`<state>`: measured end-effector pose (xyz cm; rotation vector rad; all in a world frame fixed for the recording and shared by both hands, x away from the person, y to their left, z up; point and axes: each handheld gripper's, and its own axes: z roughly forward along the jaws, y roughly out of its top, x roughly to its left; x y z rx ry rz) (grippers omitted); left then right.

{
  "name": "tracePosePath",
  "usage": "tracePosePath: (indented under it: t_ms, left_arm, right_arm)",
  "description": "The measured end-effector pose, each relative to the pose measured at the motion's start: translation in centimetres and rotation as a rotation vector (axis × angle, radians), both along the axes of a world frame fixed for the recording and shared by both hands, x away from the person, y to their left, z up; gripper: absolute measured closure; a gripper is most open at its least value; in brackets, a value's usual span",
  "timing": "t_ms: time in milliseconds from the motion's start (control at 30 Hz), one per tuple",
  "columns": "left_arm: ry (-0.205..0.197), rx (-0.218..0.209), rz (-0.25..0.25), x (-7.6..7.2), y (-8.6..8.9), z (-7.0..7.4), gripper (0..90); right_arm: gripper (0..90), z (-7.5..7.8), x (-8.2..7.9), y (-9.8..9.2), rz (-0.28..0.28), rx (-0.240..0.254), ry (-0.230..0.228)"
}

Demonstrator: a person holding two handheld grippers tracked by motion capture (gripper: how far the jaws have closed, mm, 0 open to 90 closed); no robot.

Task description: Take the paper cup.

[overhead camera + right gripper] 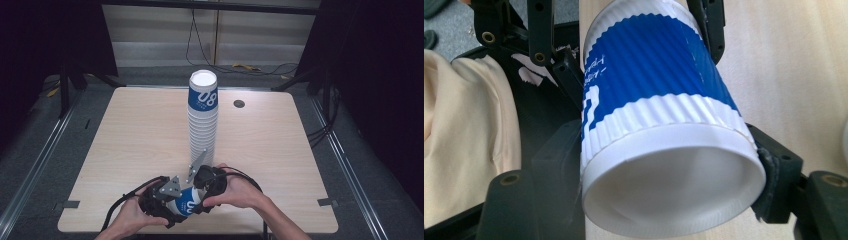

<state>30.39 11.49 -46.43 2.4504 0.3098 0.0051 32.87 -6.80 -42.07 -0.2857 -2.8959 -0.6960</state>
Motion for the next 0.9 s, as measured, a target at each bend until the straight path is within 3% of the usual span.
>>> tracePosePath:
  t_ms: [133,300,433,600,800,900]
  left_arm:
    - [-0.001,-0.054,0.046,-0.1,0.2,0.0,16.2]
    - [0.002,-0.070,0.043,-0.1,0.3,0.1,15.9]
    - [-0.010,-0.076,0.035,0.0,0.4,0.3,15.4]
    - [-0.026,-0.120,0.054,0.1,0.9,0.7,15.5]
    - [-0.034,-0.165,0.077,0.4,1.7,1.0,15.4]
    - [-0.018,-0.203,0.092,0.5,2.0,0.9,15.9]
  right_arm:
    - [28.7,0.6,0.0,-0.4,-0.019,-0.003,-0.015]
    - [28.8,0.6,0.1,-0.6,-0.021,0.012,-0.016]
    - [28.8,0.7,0.0,-0.8,-0.030,-0.003,-0.012]
    - [28.9,0.9,-0.1,-1.1,-0.042,0.017,-0.049]
    - [29.0,0.9,0.2,-1.5,-0.061,0.029,-0.055]
    - [28.9,0.9,0.3,-1.7,-0.074,0.042,-0.047]
